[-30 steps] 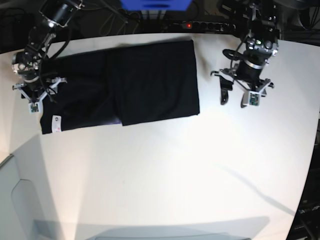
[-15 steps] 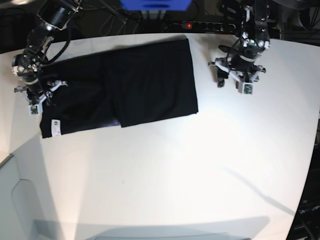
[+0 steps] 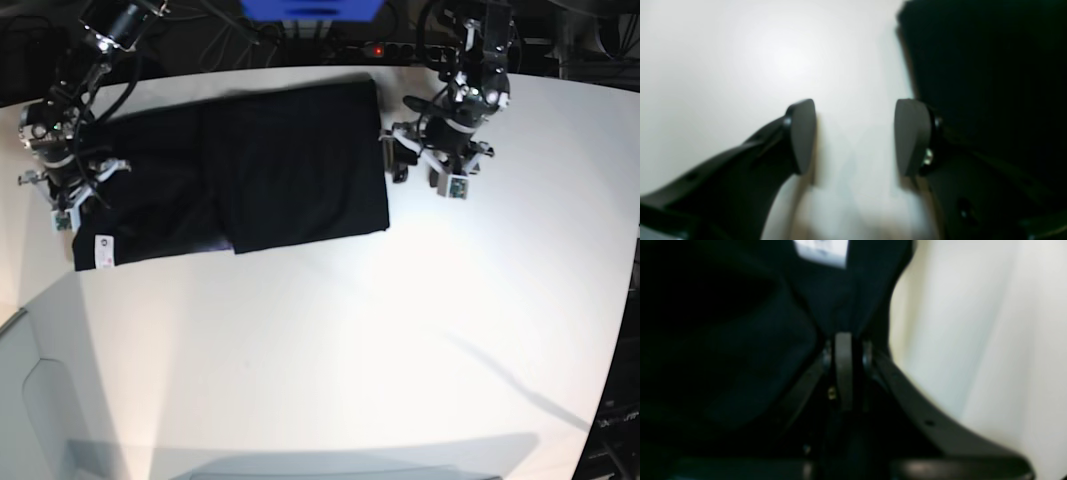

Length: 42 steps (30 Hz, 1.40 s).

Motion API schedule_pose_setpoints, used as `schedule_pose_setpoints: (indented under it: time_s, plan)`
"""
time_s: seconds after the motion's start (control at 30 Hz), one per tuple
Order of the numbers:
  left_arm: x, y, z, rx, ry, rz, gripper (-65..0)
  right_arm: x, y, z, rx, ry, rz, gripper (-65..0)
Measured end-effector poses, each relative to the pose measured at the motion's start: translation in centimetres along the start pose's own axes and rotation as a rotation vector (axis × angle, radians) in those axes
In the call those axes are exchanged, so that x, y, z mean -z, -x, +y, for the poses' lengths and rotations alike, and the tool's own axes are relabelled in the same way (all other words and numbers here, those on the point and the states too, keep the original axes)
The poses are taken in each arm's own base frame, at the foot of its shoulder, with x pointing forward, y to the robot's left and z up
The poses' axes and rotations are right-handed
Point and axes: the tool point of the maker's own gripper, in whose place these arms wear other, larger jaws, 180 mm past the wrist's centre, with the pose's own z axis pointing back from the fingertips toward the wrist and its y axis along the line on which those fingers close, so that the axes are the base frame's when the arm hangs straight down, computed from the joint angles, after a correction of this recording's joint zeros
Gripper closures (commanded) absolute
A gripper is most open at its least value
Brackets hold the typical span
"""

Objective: Fold the T-shirt properly
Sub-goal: 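Release and raise the left gripper, then reposition both grippers at the bundle's sides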

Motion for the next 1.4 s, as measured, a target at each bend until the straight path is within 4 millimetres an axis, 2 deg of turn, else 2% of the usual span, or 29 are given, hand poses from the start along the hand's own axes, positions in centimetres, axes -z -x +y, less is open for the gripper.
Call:
schedule_pose_setpoints:
  time_s: [0.07,0.13,0.43,0.73,0.8,0.97,1.07,1.23,1.4]
  plan:
    - [0.0,0.0,0.1,0.002,-0.002,0.001,-36.6,-0.9,-1.5,-0.1,-0.014,0.01,-0.053,0.0]
    - [0.0,0.0,0.2,0.001,-0.005,0.0,-36.6,-1.4,-2.0,-0.2,-0.022,0.016,-0.069,0.0]
    - [0.0,0.0,0.3,0.001,-0.007,0.0,-36.6,0.0,0.7,0.9,0.015,-0.024,0.005,0.0]
    - [-0.1,0.1,0.3,0.001,-0.008,0.002,-36.6,0.5,1.7,0.5,0.014,-0.032,0.035,-0.9]
    - [-0.1,0.1,0.3,0.0,-0.007,0.002,-36.6,0.6,1.7,0.3,0.011,-0.029,0.038,-6.6]
    - [-0.1,0.1,0.3,0.0,-0.008,0.0,-36.6,0.6,1.4,0.0,0.011,-0.024,0.031,-28.1]
    - [-0.1,0.1,0.3,0.0,-0.007,0.001,-36.6,0.6,0.9,-0.7,0.005,-0.01,0.025,-35.9]
    - [-0.3,0.0,0.3,0.004,-0.007,-0.004,-36.6,0.6,-1.0,-2.6,0.052,0.034,-0.031,-37.6]
    - [-0.5,0.6,0.4,0.004,-0.009,0.01,-36.6,2.5,0.4,-1.7,0.1,-0.012,0.018,-37.6]
